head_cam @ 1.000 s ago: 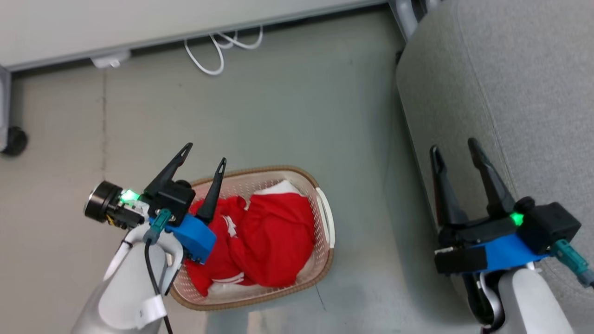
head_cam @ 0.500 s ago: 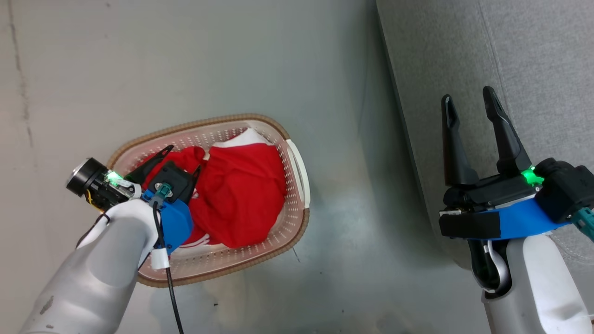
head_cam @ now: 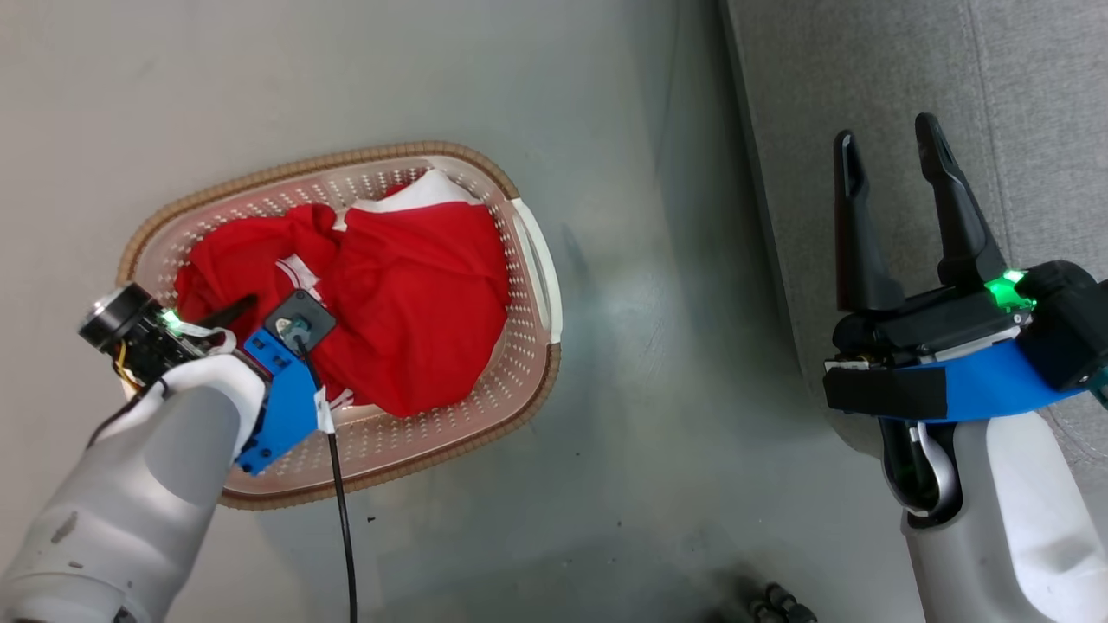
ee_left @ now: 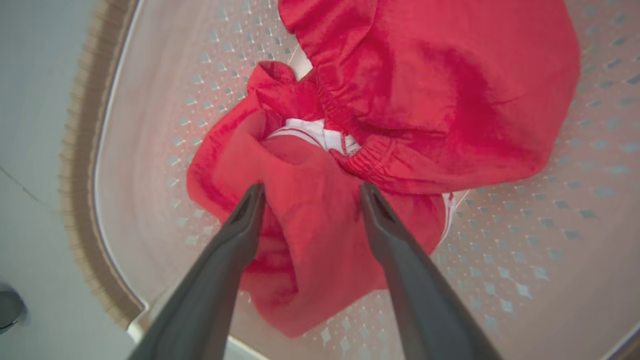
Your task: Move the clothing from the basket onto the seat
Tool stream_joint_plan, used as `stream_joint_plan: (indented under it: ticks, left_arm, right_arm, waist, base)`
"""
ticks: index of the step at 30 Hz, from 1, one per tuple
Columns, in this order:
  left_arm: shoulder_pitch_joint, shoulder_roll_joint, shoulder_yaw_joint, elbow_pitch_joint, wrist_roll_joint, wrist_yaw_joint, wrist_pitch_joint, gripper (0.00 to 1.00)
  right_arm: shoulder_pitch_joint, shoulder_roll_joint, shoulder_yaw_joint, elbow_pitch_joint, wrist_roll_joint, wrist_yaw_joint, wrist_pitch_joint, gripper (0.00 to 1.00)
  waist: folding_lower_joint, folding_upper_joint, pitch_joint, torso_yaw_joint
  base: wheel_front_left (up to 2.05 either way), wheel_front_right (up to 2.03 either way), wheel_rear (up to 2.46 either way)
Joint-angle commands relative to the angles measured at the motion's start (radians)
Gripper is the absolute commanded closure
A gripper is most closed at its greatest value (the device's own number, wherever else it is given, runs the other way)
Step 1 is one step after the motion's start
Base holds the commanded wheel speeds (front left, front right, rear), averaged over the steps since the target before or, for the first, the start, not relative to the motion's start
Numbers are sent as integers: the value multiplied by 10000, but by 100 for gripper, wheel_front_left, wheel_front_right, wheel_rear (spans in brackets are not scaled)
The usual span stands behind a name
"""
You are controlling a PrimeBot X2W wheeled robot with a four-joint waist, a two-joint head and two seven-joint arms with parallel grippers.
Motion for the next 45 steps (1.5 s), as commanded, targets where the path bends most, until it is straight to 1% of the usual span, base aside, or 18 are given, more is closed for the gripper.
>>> stream_joint_plan:
  ticks: [1,7,8,9,10,11,16,20,22,24,26,27,37,41,45]
  left_arm:
    - [-336,148,-202,77,12,-6,152,0]
    - [-821,269,-798,265,37,-6,786,0]
    - [-867,222,-1019,311,41,-6,1058,0]
    - [-917,205,-1109,330,26,-6,1222,16]
    - [-1001,167,-1215,336,25,-6,1351,71]
    - [-1062,109,-1272,340,-48,-6,1460,100]
    - [-1201,-170,-1515,368,-301,-7,1706,100]
    - [-1242,-531,-1523,366,-527,-5,1569,100]
    - [-1183,-701,-1458,284,-633,56,1294,100]
    - [-1021,-664,-1419,238,-716,54,868,100]
    - [-960,-792,-1352,116,-825,80,408,100]
    - [-960,-792,-1352,116,-825,80,408,100]
    - [-640,-1545,-801,-499,-1680,61,-1725,100]
    - [-486,-1708,-537,-895,-2067,22,-2145,100]
    - [-313,-1721,-90,-1491,-2507,10,-2273,100]
  right_arm:
    - [-230,-12,2,-79,27,2,-37,0]
    - [-396,-14,-10,-232,35,1,-37,0]
    - [-434,-14,-1,-268,51,1,-37,0]
    - [-456,-14,2,-280,54,2,-37,0]
    - [-475,-14,8,-289,56,2,-37,0]
    - [-479,-14,8,-299,60,1,-37,0]
    - [-506,-14,-36,-256,35,1,-37,0]
    - [-479,-14,-98,-204,-42,2,-37,0]
    - [-445,-14,-134,-183,-83,1,-37,0]
    - [-392,-14,-197,-150,-136,2,-37,0]
    - [-310,-14,-223,-125,-191,2,-37,0]
    - [-310,-14,-223,-125,-191,2,-37,0]
    - [159,-18,-382,41,-635,1,-37,0]
    - [393,-18,-408,139,-774,1,-37,0]
    - [661,-17,-462,232,-824,3,-37,0]
  waist:
    - [-2,0,277,-44]
    - [-2,0,821,-80]
    - [-2,0,933,-95]
    - [-2,0,971,-104]
    - [-2,0,1002,-115]
    - [-2,0,1022,-122]
    - [-2,0,1023,-121]
    - [-2,0,824,-4]
    - [-2,0,668,91]
    - [-2,0,448,224]
    - [-2,0,211,363]
    - [-2,0,211,363]
    - [-2,0,-1186,1123]
    - [-2,0,-1759,1349]
    - [-2,0,-2377,1537]
  base:
    - [0,0,0]
    - [0,0,0]
    - [0,0,0]
    - [0,0,0]
    - [0,0,0]
    - [0,0,0]
    - [0,0,0]
    - [0,0,0]
    - [0,0,0]
    - [0,0,0]
    - [0,0,0]
    - [0,0,0]
    - [0,0,0]
    - [0,0,0]
    - [0,0,0]
